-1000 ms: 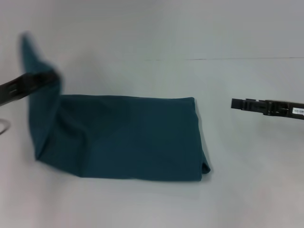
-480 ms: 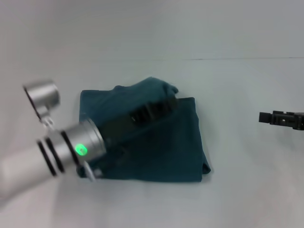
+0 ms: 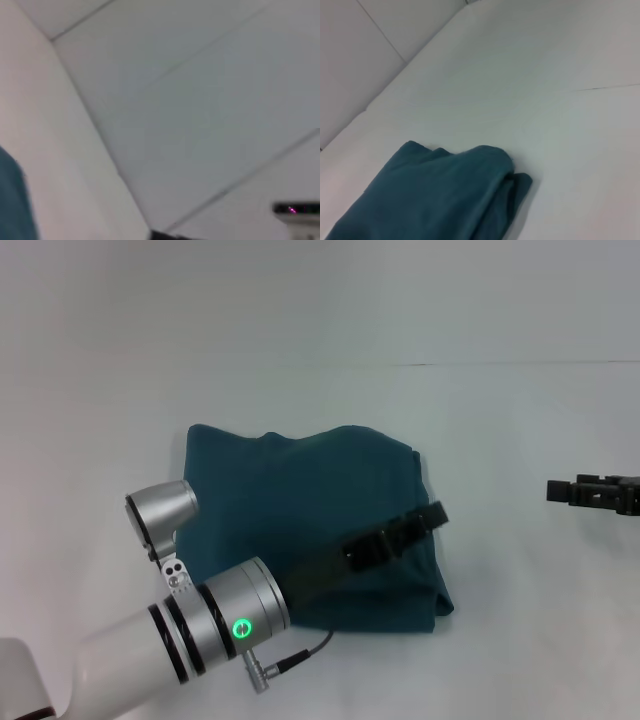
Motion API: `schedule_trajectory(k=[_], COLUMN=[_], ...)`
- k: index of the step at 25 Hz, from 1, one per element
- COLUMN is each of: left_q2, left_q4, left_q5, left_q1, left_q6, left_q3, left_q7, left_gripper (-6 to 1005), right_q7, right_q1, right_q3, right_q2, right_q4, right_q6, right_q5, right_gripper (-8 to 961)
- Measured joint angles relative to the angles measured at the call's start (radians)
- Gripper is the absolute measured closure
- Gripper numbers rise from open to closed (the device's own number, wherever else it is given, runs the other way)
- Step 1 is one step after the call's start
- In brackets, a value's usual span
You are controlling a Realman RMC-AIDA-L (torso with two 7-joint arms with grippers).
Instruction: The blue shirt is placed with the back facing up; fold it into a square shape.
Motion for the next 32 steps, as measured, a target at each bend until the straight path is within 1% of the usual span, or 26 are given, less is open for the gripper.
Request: schedule_trajectory(k=[4, 7, 10, 15, 18, 21, 23, 25, 26, 29, 32], left_q2=[-0.001, 0.002, 0.005, 0.009, 0.011, 0.014, 0.017, 0.025, 0.031, 0.045, 0.049], left_q4=[0.03, 0.087, 0.176, 0.349, 0.457, 0.554, 0.603, 0.653, 0.674, 0.721, 0.767], left_q5=[0.07, 0.103, 0.107, 0.109, 0.108, 0.108, 0.112, 0.131, 0.149, 0.211, 0.267], left_q1=[-0.001, 0.02, 0.057, 0.139, 0.196, 0.231, 0.247, 0.262, 0.266, 0.272, 0.277], left_q6=[0.065, 0.133, 0.18, 0.233, 0.234, 0.231, 0.231, 0.231, 0.232, 0.239, 0.242], left_q3=[0.004, 0.004, 0.006, 0.01, 0.006, 0.009, 0.014, 0.021, 0.022, 0.023, 0.023], left_q7=[-0.003, -0.022, -0.066, -0.094, -0.095, -0.091, -0.082, -0.064, -0.056, -0.035, -0.022], left_gripper=[703, 648, 593, 502, 379, 257, 63, 63, 63, 63, 63], right_q7=[0.022, 0.045, 0.077, 0.166, 0.225, 0.261, 0.283, 0.305, 0.305, 0.332, 0.357], right_q1=[0.012, 0.021, 0.035, 0.061, 0.075, 0.095, 0.113, 0.14, 0.14, 0.164, 0.178], right_q3=[-0.003, -0.018, -0.042, -0.073, -0.084, -0.09, -0.097, -0.12, -0.12, -0.154, -0.174], right_q2=[0.0, 0.002, 0.006, 0.017, 0.025, 0.032, 0.037, 0.047, 0.047, 0.065, 0.082], right_q4=[0.006, 0.006, 0.006, 0.009, 0.018, 0.047, 0.075, 0.113, 0.113, 0.129, 0.132], right_q6=[0.01, 0.014, 0.019, 0.017, 0.011, 0.012, 0.02, 0.053, 0.053, 0.089, 0.114], right_q5=[0.0, 0.0, 0.0, 0.0, 0.0, 0.0, 0.0, 0.0, 0.0, 0.0, 0.0], right_gripper=[198, 201, 204, 209, 213, 216, 218, 220, 221, 224, 227])
